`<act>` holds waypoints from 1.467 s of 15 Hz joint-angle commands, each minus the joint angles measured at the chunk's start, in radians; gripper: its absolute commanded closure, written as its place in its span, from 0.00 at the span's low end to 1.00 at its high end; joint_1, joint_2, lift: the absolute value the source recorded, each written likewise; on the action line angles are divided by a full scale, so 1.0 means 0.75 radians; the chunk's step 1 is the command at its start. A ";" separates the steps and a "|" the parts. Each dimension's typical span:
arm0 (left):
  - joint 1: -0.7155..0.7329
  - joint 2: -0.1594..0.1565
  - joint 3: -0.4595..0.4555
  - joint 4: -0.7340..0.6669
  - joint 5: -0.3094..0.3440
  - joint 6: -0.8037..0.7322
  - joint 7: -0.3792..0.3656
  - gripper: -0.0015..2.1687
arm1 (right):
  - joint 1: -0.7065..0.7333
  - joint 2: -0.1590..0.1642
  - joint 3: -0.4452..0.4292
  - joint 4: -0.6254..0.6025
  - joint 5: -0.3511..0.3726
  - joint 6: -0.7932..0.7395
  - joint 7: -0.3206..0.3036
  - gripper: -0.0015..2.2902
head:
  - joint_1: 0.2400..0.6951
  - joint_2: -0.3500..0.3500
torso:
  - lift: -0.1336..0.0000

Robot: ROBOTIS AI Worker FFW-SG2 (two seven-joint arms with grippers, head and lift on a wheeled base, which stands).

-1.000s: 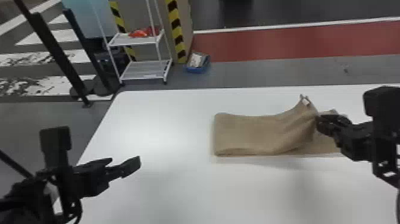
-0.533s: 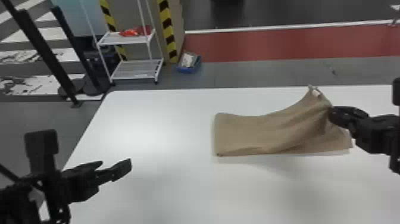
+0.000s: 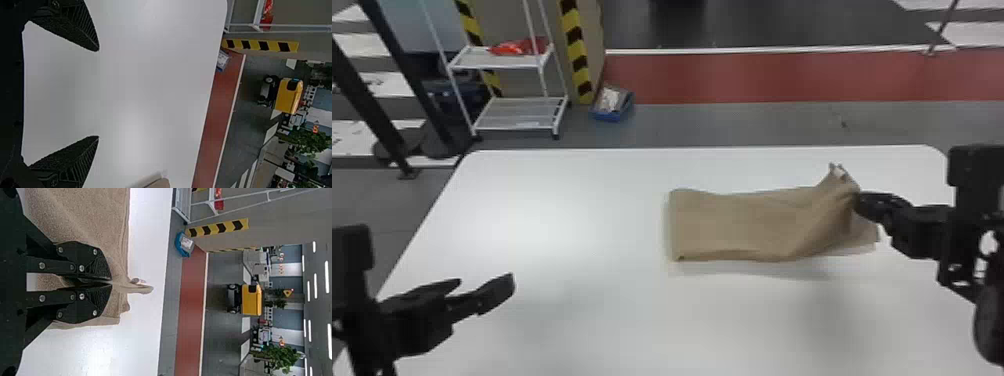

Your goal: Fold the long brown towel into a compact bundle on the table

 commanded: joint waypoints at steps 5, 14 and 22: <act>0.002 0.000 0.007 0.003 -0.003 0.001 0.000 0.04 | -0.132 0.001 -0.224 -0.047 -0.188 0.160 0.071 0.44 | 1.00 0.57 | 0.08; 0.015 0.002 -0.003 0.028 0.001 -0.024 0.000 0.04 | -0.166 0.001 -0.302 0.317 -0.077 0.144 0.098 0.03 | 1.00 0.47 | 0.08; 0.011 0.010 -0.003 0.056 0.001 -0.036 0.000 0.04 | -0.301 -0.006 -0.253 0.551 0.107 0.103 0.085 0.05 | 1.00 0.45 | 0.08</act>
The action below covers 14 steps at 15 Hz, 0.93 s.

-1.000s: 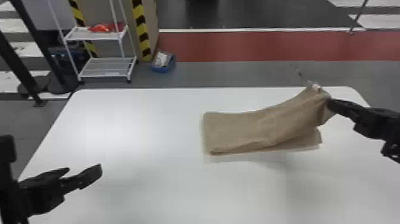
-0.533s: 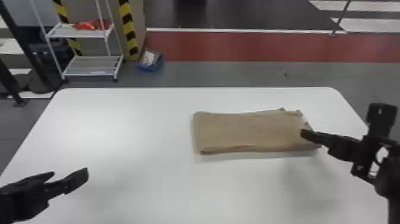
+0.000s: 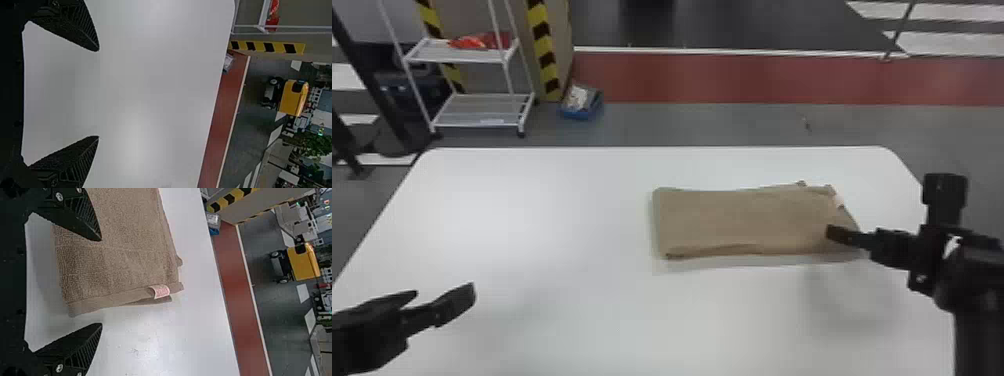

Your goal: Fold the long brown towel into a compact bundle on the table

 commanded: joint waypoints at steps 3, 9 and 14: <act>-0.002 0.010 0.010 0.015 0.000 -0.005 0.000 0.04 | -0.111 0.000 0.030 0.206 0.110 -0.093 -0.014 0.10 | 1.00 0.46 | 0.08; -0.024 0.018 0.012 0.031 -0.002 -0.026 0.000 0.04 | -0.119 0.006 -0.019 0.206 0.030 -0.118 0.041 0.58 | 1.00 0.50 | 0.08; -0.035 0.018 0.012 0.033 -0.004 -0.026 0.002 0.04 | -0.072 0.006 -0.070 0.104 -0.066 -0.114 0.045 0.72 | 1.00 0.49 | 0.08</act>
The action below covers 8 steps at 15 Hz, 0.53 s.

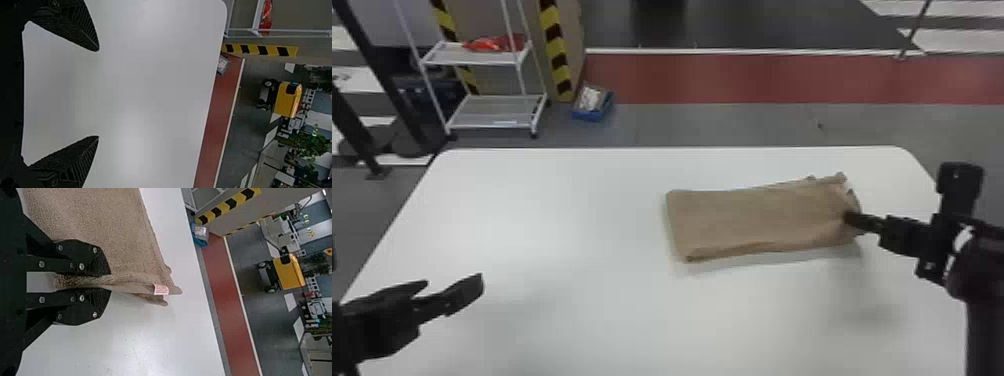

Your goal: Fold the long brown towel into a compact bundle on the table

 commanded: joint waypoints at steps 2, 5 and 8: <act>-0.006 0.002 0.000 0.006 -0.001 0.000 0.000 0.04 | 0.048 0.001 -0.043 -0.095 -0.056 0.015 0.001 0.72 | 1.00 0.48 | 0.08; -0.008 0.002 0.002 0.008 -0.001 0.000 0.000 0.04 | 0.064 -0.023 -0.131 -0.226 -0.121 0.105 0.003 0.72 | 1.00 0.46 | 0.08; -0.012 0.000 0.000 0.012 -0.003 0.000 0.000 0.04 | 0.048 -0.027 -0.241 -0.392 -0.238 0.175 0.003 0.72 | 1.00 0.39 | 0.08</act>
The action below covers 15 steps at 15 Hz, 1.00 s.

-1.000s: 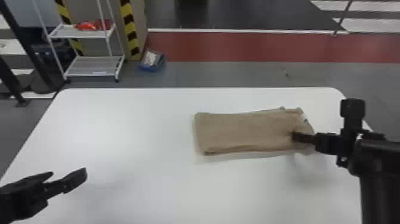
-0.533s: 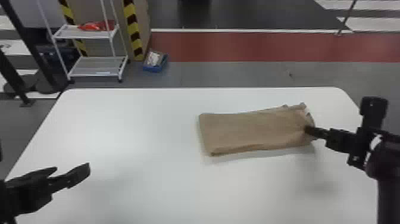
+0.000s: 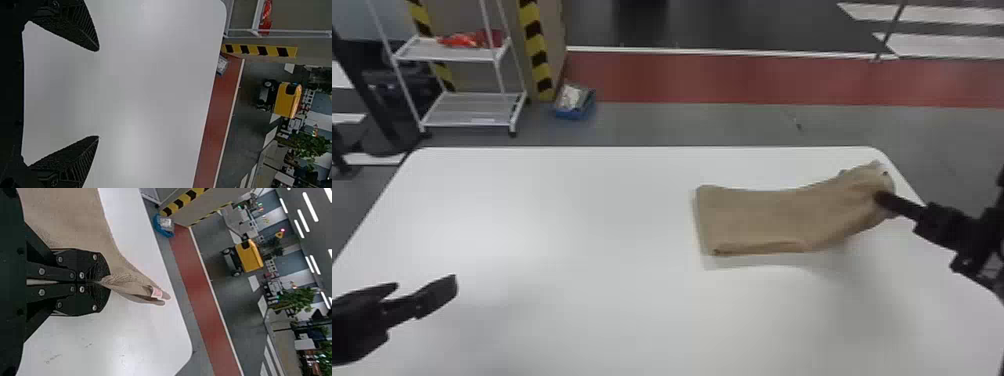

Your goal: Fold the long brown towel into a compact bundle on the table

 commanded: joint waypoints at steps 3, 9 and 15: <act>-0.017 -0.001 -0.005 0.010 -0.001 0.004 0.002 0.04 | -0.016 0.026 -0.061 -0.216 -0.201 0.054 0.000 0.72 | 1.00 0.36 | 0.08; -0.015 0.007 0.030 0.031 0.003 0.000 -0.002 0.04 | 0.111 0.026 0.373 -0.282 0.033 0.025 0.015 0.72 | 1.00 0.48 | 0.08; -0.023 0.013 0.040 0.057 0.013 0.000 -0.002 0.04 | 0.191 0.026 0.561 -0.288 0.182 0.050 0.008 0.71 | 1.00 0.65 | 0.08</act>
